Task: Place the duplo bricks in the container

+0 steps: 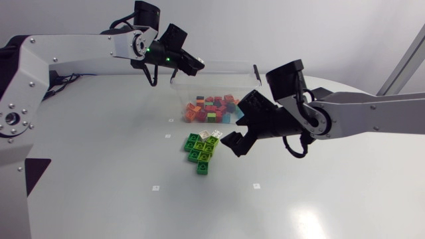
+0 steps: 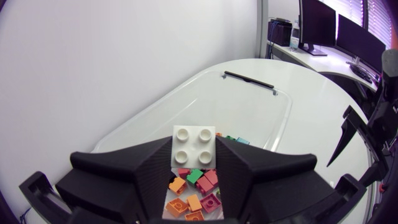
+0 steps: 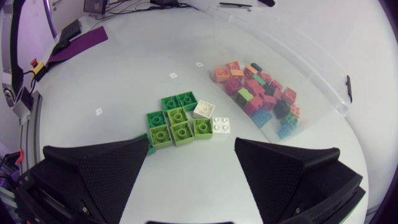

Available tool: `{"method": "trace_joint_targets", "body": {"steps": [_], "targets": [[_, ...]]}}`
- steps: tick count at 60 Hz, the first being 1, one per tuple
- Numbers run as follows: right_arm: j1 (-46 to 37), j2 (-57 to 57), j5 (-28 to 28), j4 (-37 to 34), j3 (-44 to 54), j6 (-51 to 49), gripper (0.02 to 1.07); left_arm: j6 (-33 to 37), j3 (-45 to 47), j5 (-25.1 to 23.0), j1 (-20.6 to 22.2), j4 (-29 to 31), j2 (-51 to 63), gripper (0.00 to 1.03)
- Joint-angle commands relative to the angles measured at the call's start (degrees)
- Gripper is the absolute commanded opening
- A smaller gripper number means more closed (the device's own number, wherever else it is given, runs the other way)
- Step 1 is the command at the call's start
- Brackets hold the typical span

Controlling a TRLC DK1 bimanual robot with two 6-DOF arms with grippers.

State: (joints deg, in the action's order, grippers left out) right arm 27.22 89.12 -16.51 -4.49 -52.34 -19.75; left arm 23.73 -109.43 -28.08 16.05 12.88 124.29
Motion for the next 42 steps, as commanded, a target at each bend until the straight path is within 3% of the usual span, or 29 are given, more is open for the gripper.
{"method": "trace_joint_targets", "body": {"steps": [1,4,11,15,29,42], "targets": [[1.08,1.58,-0.27,-0.08,1.80,-1.26,1.02,-1.84,-3.51,0.74,-0.15,-0.84,3.15,0.33],[2.04,2.02,-0.27,-0.08,2.33,-1.70,1.02,-2.10,-4.48,1.09,0.03,-0.84,3.94,0.37],[4.24,3.34,-0.27,-0.69,2.94,-2.40,1.02,-2.72,-5.09,1.88,0.21,-0.40,4.29,0.86],[4.77,3.87,-0.27,-1.05,2.94,-2.58,1.02,-2.72,-3.69,1.88,0.12,-0.23,3.06,0.96],[6.79,6.42,-0.27,-3.86,2.33,-3.89,1.02,-1.58,9.14,1.71,-2.17,-0.93,-7.83,0.97],[9.78,10.46,-0.19,-6.67,-0.49,-4.77,1.02,5.54,23.47,1.18,-2.87,-0.84,-17.85,0.97]]}}
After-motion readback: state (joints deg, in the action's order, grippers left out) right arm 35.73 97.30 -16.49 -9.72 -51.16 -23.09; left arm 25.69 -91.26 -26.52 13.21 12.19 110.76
